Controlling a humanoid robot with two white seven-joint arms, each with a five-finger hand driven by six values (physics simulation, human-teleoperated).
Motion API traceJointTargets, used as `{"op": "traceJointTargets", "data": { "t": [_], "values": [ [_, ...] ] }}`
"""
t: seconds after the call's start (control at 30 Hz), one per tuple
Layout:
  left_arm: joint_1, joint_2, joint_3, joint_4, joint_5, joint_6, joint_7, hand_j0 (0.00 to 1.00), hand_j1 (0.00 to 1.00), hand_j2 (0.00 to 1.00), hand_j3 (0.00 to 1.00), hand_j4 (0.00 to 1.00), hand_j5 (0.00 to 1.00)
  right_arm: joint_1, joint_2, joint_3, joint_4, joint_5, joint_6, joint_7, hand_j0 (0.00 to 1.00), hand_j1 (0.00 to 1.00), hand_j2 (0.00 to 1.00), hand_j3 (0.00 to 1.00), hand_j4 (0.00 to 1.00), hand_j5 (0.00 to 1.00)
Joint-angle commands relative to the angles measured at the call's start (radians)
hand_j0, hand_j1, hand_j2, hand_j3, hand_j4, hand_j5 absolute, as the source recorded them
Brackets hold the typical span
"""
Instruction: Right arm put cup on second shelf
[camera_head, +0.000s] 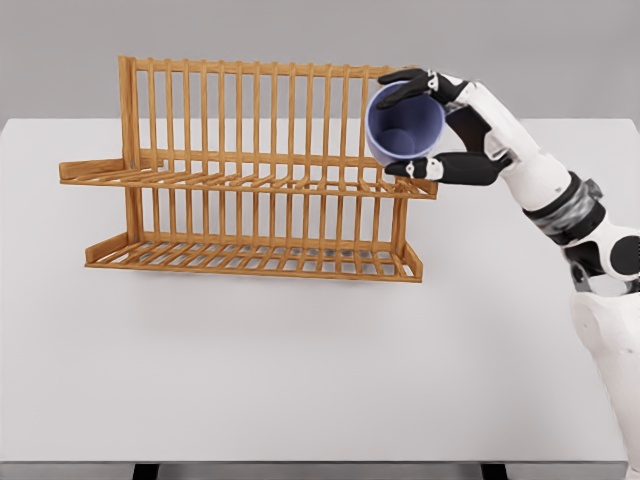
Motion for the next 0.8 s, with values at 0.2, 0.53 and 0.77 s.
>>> {"op": "traceJointTargets", "data": {
  "t": [0.2,0.53,0.77],
  "values": [
    [0.000,0.000,0.000,0.000,0.000,0.001,0.000,1.00,1.00,1.00,1.00,1.00,1.00,0.018,0.000,0.012,0.000,0.002,-0.031,0.000,0.60,0.60,0.60,0.60,0.60,0.60],
    [0.000,0.000,0.001,0.000,-0.001,0.001,0.000,1.00,1.00,1.00,1.00,1.00,1.00,0.035,0.000,0.014,0.017,0.020,-0.062,0.000,0.60,0.60,0.60,0.60,0.60,0.60],
    [0.000,0.000,0.000,0.000,0.000,0.001,0.000,1.00,1.00,1.00,1.00,1.00,1.00,0.031,0.000,0.014,0.078,0.020,-0.085,0.000,0.60,0.60,0.60,0.60,0.60,0.60]
  ]
}}
